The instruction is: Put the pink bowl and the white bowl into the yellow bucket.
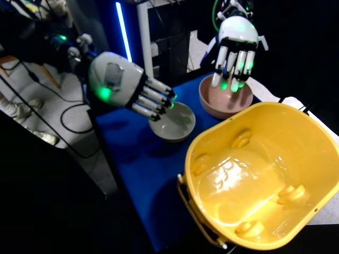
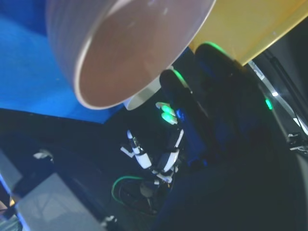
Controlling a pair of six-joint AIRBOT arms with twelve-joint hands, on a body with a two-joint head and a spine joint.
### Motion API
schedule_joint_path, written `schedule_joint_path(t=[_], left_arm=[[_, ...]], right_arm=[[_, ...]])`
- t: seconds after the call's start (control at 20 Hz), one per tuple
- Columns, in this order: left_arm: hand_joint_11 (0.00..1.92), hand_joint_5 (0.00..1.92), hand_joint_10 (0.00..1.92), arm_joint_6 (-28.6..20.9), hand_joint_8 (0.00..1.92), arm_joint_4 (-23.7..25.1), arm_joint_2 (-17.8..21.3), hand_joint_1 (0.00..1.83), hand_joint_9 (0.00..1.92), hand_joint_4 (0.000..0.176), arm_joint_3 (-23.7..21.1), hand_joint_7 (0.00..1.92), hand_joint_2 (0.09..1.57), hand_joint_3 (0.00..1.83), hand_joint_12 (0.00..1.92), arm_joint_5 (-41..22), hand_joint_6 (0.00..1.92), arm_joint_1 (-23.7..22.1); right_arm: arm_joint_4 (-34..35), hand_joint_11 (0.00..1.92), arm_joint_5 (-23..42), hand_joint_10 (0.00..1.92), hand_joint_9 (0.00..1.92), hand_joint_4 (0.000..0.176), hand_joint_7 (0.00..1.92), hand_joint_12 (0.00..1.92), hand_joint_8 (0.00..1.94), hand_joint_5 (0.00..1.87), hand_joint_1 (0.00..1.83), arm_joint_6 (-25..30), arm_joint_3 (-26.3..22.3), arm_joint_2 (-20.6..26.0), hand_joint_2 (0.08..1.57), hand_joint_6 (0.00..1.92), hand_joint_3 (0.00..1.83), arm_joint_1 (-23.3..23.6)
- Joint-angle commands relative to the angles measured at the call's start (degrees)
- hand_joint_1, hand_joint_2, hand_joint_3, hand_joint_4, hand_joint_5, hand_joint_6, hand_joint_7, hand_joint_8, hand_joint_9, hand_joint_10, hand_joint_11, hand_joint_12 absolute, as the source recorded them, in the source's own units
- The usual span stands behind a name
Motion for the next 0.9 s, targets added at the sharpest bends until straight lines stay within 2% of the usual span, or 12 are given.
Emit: schedule_joint_path(t=[0.0, 0.25, 0.45, 0.65, 0.85], left_arm=[[0.12, 0.47, 0.42, -0.23, 0.02, 1.69, -0.19, 0.54, 0.42, 0.000, -0.13, 0.59, 1.09, 0.00, 1.57, 6.83, 0.03, -0.14], [0.11, 0.47, 0.36, -0.92, 0.00, 1.69, -0.18, 0.50, 0.43, 0.000, -0.18, 0.60, 1.09, 0.00, 1.55, 6.83, 0.01, 0.25], [0.08, 0.48, 0.32, -2.53, 0.00, 1.69, 0.17, 0.57, 0.42, 0.000, -0.22, 0.59, 1.07, 0.00, 1.61, 6.83, 0.01, 0.89], [0.00, 0.44, 0.33, -3.67, 0.00, 1.69, 0.19, 0.56, 0.36, 0.000, -0.34, 0.54, 1.08, 0.00, 1.65, 5.90, 0.00, 1.42], [0.00, 0.46, 0.34, -3.70, 0.00, 1.69, -0.72, 0.58, 0.37, 0.000, 0.20, 0.55, 1.05, 0.00, 1.60, 4.23, 0.00, 1.72]], right_arm=[[-0.07, 0.00, 6.34, 1.04, 0.04, 0.000, 0.21, 1.69, 0.72, 0.24, 0.84, 0.29, -0.01, 0.07, 0.85, 0.92, 0.07, 0.37], [-0.07, 0.00, 6.34, 1.02, 0.06, 0.000, 0.23, 1.69, 0.71, 0.26, 0.83, 0.29, -0.03, 0.07, 0.86, 0.92, 0.04, 0.37], [0.02, 0.00, 6.28, 1.04, 0.07, 0.000, 0.24, 1.74, 0.69, 0.26, 0.85, 0.29, -0.03, 0.18, 0.87, 0.90, 0.03, 0.36], [0.08, 0.00, 6.12, 0.93, 0.15, 0.000, 0.33, 1.61, 0.60, 0.35, 0.87, 0.29, -0.02, 0.07, 0.86, 0.78, 0.00, 0.23], [0.20, 0.00, 4.86, 0.91, 0.19, 0.000, 0.37, 1.66, 0.56, 0.32, 0.77, 0.28, 0.98, -1.33, 0.91, 0.84, 0.02, 0.13]])
